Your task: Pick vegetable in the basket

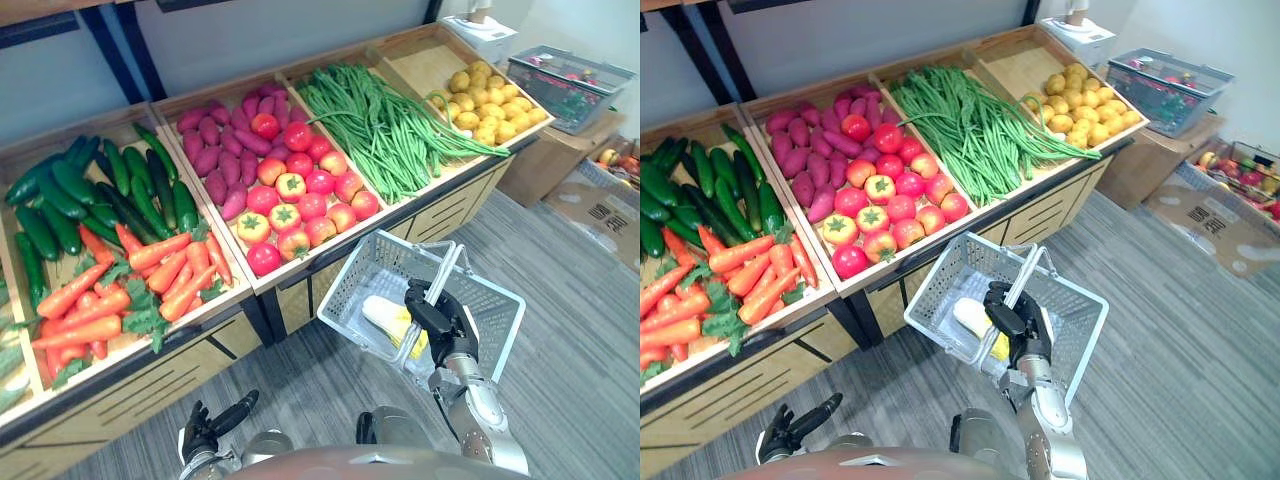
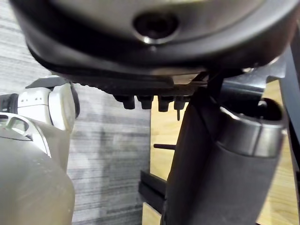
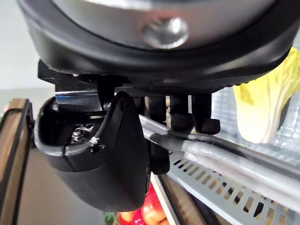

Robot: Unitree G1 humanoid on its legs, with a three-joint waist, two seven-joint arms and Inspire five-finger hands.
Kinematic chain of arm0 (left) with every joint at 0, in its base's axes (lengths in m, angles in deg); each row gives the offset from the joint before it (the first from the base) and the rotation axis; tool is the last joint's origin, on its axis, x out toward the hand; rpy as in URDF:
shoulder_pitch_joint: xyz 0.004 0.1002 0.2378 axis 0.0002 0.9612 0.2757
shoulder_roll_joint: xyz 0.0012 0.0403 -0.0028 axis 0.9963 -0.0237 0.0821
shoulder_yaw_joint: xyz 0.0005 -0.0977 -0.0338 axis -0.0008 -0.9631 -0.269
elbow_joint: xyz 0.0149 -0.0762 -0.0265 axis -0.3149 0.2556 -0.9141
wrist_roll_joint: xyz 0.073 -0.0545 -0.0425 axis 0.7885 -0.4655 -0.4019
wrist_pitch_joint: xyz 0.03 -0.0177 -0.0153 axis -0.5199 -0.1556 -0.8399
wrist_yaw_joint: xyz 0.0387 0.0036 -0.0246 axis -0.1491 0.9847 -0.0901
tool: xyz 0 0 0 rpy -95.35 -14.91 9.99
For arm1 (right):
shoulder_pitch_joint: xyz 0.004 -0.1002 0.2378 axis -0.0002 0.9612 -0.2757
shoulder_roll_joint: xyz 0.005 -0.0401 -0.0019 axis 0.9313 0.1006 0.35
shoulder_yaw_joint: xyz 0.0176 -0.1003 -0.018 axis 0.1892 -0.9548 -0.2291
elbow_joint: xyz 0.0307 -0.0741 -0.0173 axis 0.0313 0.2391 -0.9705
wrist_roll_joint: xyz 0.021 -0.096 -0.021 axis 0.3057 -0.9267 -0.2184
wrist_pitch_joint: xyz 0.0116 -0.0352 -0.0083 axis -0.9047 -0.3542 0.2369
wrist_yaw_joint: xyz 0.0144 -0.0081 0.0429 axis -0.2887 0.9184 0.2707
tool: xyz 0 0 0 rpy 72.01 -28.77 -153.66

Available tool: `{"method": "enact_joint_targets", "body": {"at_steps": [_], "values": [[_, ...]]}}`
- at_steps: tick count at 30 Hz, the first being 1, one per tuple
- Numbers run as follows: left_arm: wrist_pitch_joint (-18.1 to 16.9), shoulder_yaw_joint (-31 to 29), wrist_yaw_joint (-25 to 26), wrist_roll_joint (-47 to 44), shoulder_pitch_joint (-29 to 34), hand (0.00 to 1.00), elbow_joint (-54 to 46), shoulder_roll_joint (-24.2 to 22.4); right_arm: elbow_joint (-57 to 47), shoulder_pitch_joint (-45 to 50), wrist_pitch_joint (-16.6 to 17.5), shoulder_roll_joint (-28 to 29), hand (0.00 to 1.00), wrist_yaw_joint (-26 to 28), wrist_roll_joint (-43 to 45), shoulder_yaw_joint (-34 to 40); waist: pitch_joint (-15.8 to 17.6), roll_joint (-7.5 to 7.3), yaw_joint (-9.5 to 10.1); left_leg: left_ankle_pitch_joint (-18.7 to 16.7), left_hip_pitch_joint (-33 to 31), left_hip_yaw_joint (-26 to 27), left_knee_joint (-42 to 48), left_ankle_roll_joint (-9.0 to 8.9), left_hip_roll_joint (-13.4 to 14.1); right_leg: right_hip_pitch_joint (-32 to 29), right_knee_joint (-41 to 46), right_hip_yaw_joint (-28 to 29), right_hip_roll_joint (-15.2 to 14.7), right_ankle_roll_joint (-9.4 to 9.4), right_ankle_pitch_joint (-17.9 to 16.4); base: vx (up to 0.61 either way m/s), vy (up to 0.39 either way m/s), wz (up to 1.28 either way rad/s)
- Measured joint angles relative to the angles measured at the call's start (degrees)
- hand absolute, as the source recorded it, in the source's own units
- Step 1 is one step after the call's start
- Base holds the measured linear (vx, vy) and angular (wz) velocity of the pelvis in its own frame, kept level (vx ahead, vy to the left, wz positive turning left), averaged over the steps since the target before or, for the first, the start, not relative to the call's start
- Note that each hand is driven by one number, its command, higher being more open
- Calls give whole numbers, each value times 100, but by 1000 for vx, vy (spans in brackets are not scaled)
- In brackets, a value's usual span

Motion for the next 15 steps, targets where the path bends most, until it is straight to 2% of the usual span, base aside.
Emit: {"method": "enact_joint_targets", "body": {"at_steps": [2,4,5,6,7,8,9,10,11,12,15], "values": [[0,-19,28,-8,0,100,78,139,303,5,-1,16,0,2,3,7,-106,-158,-78,296,-162,225,-131,-83,106,28,-48,-23,-5,-31,18,64,-134,77],[0,-36,67,-61,-3,100,113,183,583,34,-3,48,0,1,27,92,-148,-215,-132,596,-239,808,-355,-129,305,219,-250,-234,-52,-94,56,40,-120,87],[-1,-54,111,-97,-8,100,113,220,760,62,-6,140,0,-4,27,201,-184,-269,-182,873,-280,1442,-572,-148,450,365,-425,-451,-156,-152,91,19,-119,114],[-1,-46,151,-93,-24,100,114,262,841,163,-7,278,0,-16,27,354,-202,-304,-305,1204,-273,2305,-916,-127,601,600,-691,-780,-292,-199,123,15,-117,138],[-1,-45,160,-93,-49,100,112,274,848,246,-6,346,0,-17,28,441,-214,-315,-393,1377,-250,2815,-1134,-98,672,730,-843,-986,-364,-216,142,-3,-106,155],[-2,-41,170,-90,-96,100,106,279,879,332,-5,432,0,-23,25,576,-236,-324,-485,1447,-234,3672,-1277,-47,760,858,-993,-1281,-469,-215,160,-39,-55,164],[9,24,191,-85,-184,100,131,282,944,417,-5,500,0,-45,24,766,-251,-302,-555,1360,-255,4924,-1227,-33,867,1013,-1103,-1696,-596,-212,164,-53,-5,193],[24,174,194,-83,-254,100,166,311,1005,523,-6,550,0,-66,24,943,-292,-246,-621,1361,-196,5786,-1395,-73,878,1163,-1217,-1972,-675,-151,196,-44,44,155],[24,242,191,-74,-285,100,161,341,1062,527,-6,573,0,-68,23,989,-291,-262,-592,1501,-80,5920,-1588,-216,862,1228,-1245,-2049,-719,-110,220,-48,102,96],[29,285,192,-22,-243,100,170,363,1129,508,-6,581,0,-70,22,1000,-292,-247,-530,1756,108,6030,-1944,-475,747,1300,-1309,-2062,-753,-31,270,-63,135,30],[37,295,189,-5,-49,100,181,503,1159,532,-6,734,0,-63,8,988,-327,-254,-550,1930,247,5987,-2365,-441,533,1334,-1440,-1994,-877,101,428,-52,145,10]]}}
